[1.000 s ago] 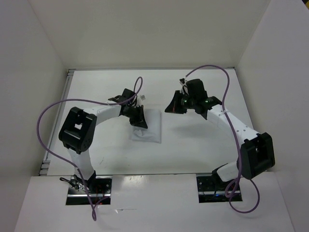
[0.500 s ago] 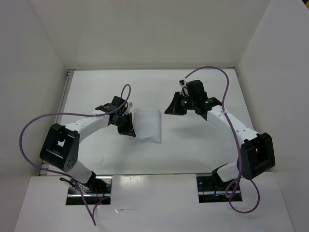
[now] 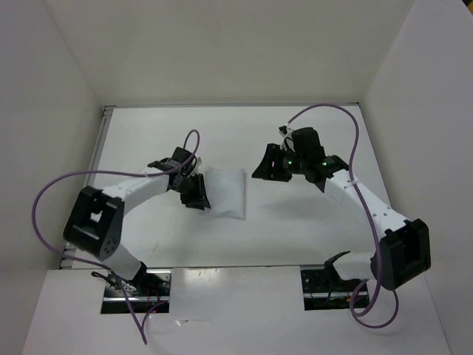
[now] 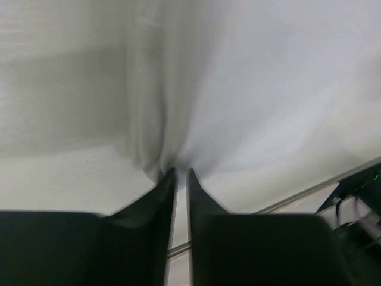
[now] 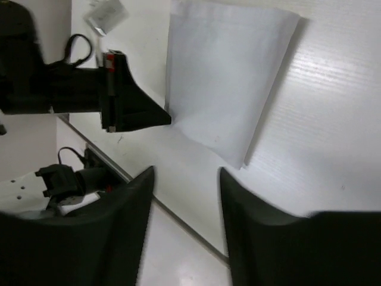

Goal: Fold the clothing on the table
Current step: Fold the skirt

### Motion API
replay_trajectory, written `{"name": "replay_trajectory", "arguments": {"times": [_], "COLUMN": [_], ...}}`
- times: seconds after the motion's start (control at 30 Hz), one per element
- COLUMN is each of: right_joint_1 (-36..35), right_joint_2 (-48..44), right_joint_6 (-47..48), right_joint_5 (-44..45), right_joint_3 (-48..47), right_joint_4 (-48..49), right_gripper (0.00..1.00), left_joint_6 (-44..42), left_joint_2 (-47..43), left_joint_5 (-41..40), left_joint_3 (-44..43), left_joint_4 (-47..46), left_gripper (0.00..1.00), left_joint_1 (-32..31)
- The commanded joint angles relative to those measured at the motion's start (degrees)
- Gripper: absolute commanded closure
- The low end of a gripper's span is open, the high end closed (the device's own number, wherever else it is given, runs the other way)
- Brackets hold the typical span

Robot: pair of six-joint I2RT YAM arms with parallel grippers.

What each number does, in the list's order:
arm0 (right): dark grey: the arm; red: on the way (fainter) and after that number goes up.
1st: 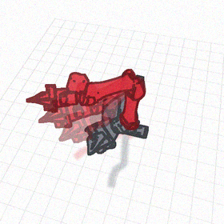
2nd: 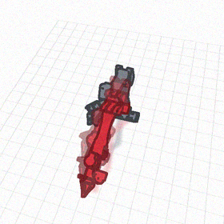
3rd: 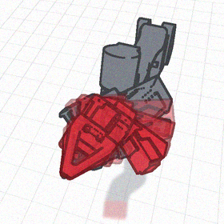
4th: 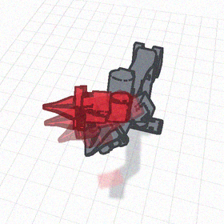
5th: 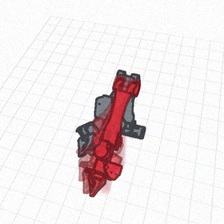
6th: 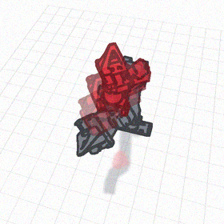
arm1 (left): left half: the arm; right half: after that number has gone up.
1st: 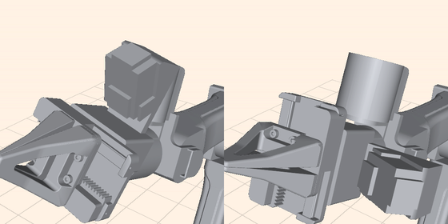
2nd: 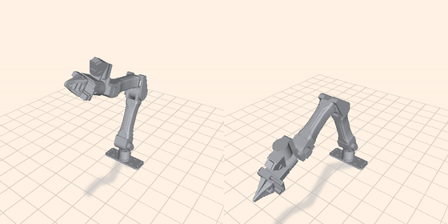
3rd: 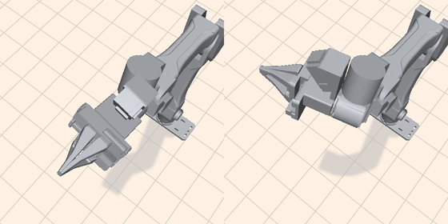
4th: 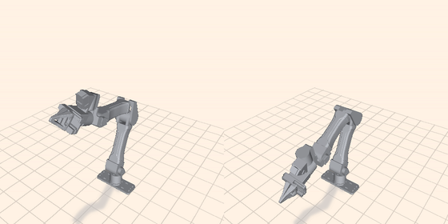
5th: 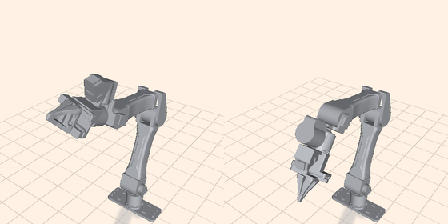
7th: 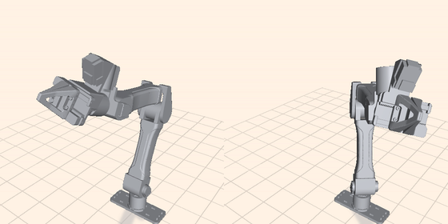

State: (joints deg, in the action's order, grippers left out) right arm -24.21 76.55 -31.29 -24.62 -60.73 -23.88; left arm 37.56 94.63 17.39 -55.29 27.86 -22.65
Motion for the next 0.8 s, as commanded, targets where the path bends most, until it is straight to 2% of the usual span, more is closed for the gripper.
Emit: {"name": "replay_trajectory", "arguments": {"times": [0.0,0.07,0.1,0.13,0.23,0.27,0.4,0.5,0.57,0.67,0.77], "right_joint_1": [0.30,0.30,0.82,0.83,0.83,0.83,-0.23,-0.23,-0.23,-0.23,-0.23], "right_joint_2": [-6.49,-7.90,-8.61,-10.18,-14.04,-15.19,-19.51,-20.04,-18.21,-14.52,-12.31], "right_joint_6": [1.58,1.58,1.58,-0.59,-4.91,-7.71,-11.59,-11.60,-10.99,-9.76,-8.26], "right_joint_5": [3.34,4.14,5.45,6.42,11.50,12.13,16.52,16.63,15.84,14.26,13.55], "right_joint_3": [1.93,4.12,5.17,7.71,14.38,15.80,17.40,17.92,17.93,16.61,14.68], "right_joint_4": [-3.53,-4.16,-4.85,-4.86,-5.48,-4.95,-4.42,-3.73,-3.72,-3.19,-3.19], "right_gripper": [0.40,0.40,0.40,0.40,0.38,0.38,0.33,0.23,0.21,0.21,0.21], "left_joint_6": [-0.12,0.40,2.23,3.56,9.60,11.55,18.06,22.81,25.35,26.68,25.99], "left_joint_2": [-14.50,-19.63,-24.62,-27.10,-38.96,-42.21,-61.72,-73.68,-80.70,-86.08,-84.28], "left_joint_5": [2.27,3.88,3.88,3.88,0.66,-1.02,-8.41,-10.79,-12.54,-14.22,-15.36], "left_joint_3": [-2.19,-1.24,-0.10,3.40,11.75,17.18,26.17,30.14,32.61,32.61,31.65], "left_joint_4": [-0.60,-2.53,-3.50,-4.64,-10.62,-11.15,-8.88,-8.26,-6.16,-3.09,-1.06], "left_gripper": [0.58,0.47,0.35,0.28,0.18,0.18,0.12,0.06,0.06,0.06,0.06], "left_joint_1": [-0.28,-0.28,-0.28,-0.28,-0.28,-0.28,-0.28,0.33,0.33,0.33,0.33]}}
